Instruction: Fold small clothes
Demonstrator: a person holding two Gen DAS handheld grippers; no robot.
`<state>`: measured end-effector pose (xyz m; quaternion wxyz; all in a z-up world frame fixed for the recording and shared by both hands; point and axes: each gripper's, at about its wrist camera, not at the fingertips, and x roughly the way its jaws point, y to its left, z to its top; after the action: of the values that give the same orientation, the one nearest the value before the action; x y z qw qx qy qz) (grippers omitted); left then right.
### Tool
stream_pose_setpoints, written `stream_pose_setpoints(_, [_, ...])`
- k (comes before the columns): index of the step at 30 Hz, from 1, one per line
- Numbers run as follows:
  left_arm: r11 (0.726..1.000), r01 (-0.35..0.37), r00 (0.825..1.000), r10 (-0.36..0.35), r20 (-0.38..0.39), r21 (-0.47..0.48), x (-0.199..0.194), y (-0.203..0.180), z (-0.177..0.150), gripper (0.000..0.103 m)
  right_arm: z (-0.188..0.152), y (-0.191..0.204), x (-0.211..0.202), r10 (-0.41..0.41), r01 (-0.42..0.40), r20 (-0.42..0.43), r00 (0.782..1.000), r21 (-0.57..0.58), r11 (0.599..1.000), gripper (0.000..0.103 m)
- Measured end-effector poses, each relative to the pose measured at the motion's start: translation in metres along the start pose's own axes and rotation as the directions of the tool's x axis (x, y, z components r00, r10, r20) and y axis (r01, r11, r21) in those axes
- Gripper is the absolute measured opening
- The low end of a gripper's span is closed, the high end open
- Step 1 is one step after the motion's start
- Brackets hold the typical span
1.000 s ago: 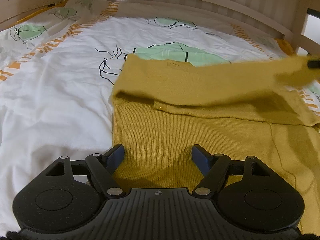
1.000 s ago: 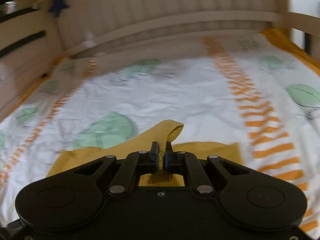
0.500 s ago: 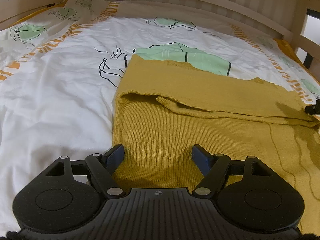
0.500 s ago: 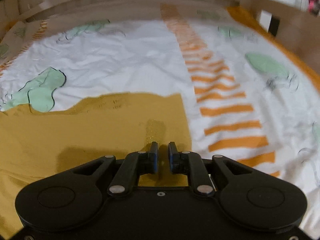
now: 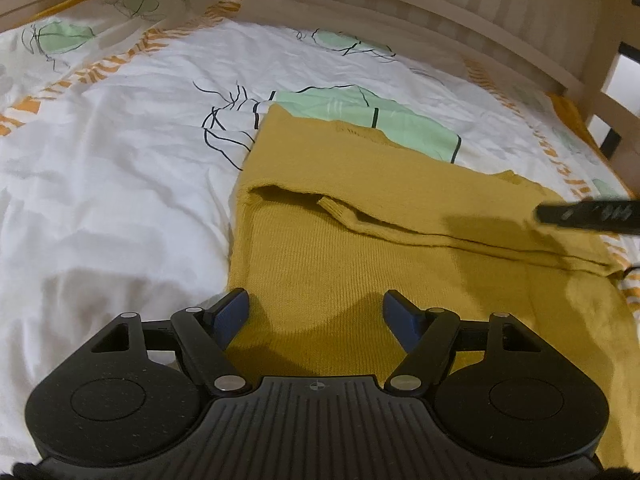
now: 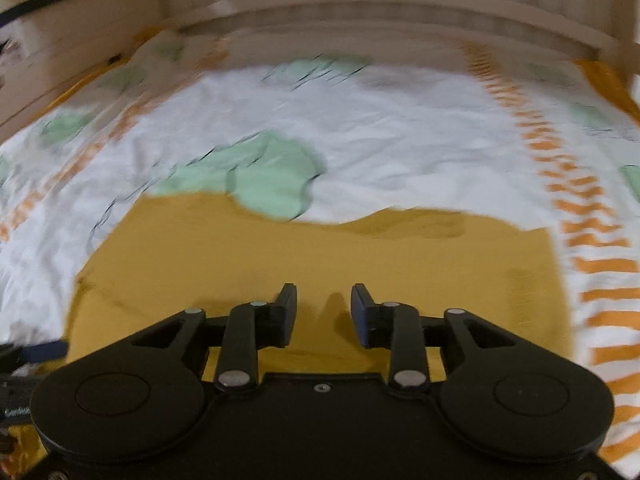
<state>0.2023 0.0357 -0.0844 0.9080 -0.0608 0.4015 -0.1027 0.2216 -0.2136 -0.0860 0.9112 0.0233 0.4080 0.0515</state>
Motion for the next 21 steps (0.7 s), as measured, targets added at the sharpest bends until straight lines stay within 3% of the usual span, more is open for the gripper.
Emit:
stream_pose_setpoints(3, [1.0,0.014,1.0,-0.014,-0.007,0.013,-0.001,0.002,0.0,0.072,-0.011,0.006,0.018,-0.025,0.026,-0.066,0.998,0.01,1.0,0.046])
stream_pose_setpoints(5, [0.999,0.024,1.0,-0.024,-0.007,0.03,-0.001,0.003,-0.001,0.072,-0.02,0.005,0.019,-0.037,0.037,-0.041,0.999,0.009,0.999,0.046])
stream_pose_setpoints(7, [0.998,0.038,0.999,-0.038,-0.008,0.041,-0.001,0.004,-0.001,0.072,-0.023,0.007,0.014,-0.033,0.033,-0.039,0.999,0.0,0.999,0.052])
stream_pose_setpoints(8, [0.998,0.048,0.999,-0.048,-0.01,0.04,-0.002,0.006,-0.001,0.072,-0.023,0.005,0.009,-0.022,0.022,-0.042,0.999,0.006,1.0,0.062])
stream_pose_setpoints(9, [0.998,0.063,0.998,-0.062,-0.014,0.028,-0.003,0.009,-0.001,0.073,-0.024,0.003,0.003,-0.009,0.009,-0.043,0.999,0.019,1.0,0.074])
stream_pose_setpoints(10, [0.997,0.078,0.997,-0.078,-0.021,0.012,-0.005,0.012,0.0,0.073,-0.026,0.0,-0.003,-0.002,0.003,-0.04,0.999,0.034,0.999,0.078])
stream_pose_setpoints(13, [0.993,0.117,0.992,-0.117,-0.051,-0.013,-0.011,0.02,0.001,0.073,-0.038,-0.009,-0.027,-0.005,0.006,-0.034,0.999,0.054,0.999,0.079])
stream_pose_setpoints(17, [0.982,0.159,0.98,-0.169,-0.103,-0.102,-0.024,0.035,-0.001,0.073,-0.06,-0.032,-0.064,-0.001,0.006,-0.041,0.999,0.125,0.992,0.093])
stream_pose_setpoints(21, [0.97,0.161,0.974,-0.186,-0.13,-0.182,-0.043,0.053,-0.02,0.073,-0.087,-0.057,-0.102,0.005,0.009,-0.063,0.998,0.22,0.975,0.098])
